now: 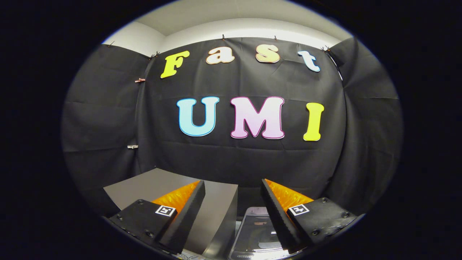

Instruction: Put the clothes into the washing machine and then close the washing machine lid.

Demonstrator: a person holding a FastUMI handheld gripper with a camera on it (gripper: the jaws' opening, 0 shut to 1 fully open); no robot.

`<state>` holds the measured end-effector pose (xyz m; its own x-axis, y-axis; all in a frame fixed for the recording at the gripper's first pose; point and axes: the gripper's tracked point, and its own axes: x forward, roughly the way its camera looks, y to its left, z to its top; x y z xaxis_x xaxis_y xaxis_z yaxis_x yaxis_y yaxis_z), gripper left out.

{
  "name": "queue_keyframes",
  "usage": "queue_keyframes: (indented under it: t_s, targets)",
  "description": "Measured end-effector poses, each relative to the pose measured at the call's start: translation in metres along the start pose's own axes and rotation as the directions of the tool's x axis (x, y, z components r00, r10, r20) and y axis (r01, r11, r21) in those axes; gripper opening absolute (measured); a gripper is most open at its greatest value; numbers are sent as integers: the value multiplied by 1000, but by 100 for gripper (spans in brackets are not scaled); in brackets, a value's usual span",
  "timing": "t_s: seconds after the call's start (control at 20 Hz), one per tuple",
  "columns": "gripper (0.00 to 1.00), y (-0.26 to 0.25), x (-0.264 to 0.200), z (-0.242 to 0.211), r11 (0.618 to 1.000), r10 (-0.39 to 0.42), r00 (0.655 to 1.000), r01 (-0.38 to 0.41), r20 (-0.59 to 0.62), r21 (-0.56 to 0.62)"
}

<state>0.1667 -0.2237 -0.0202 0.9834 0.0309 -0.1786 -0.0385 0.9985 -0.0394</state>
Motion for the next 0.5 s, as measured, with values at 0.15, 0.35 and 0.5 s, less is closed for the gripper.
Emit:
queue_keyframes:
  t_s: [0.15, 0.35, 0.5]
  targets:
    - [98, -1, 1, 0, 1000, 4, 1000, -4, -3, 4]
    - [98, 1, 3, 1, 1000, 17, 1000, -17, -1, -3]
    - [98, 2, 3, 3, 1000, 26, 1000, -26, 2, -12]
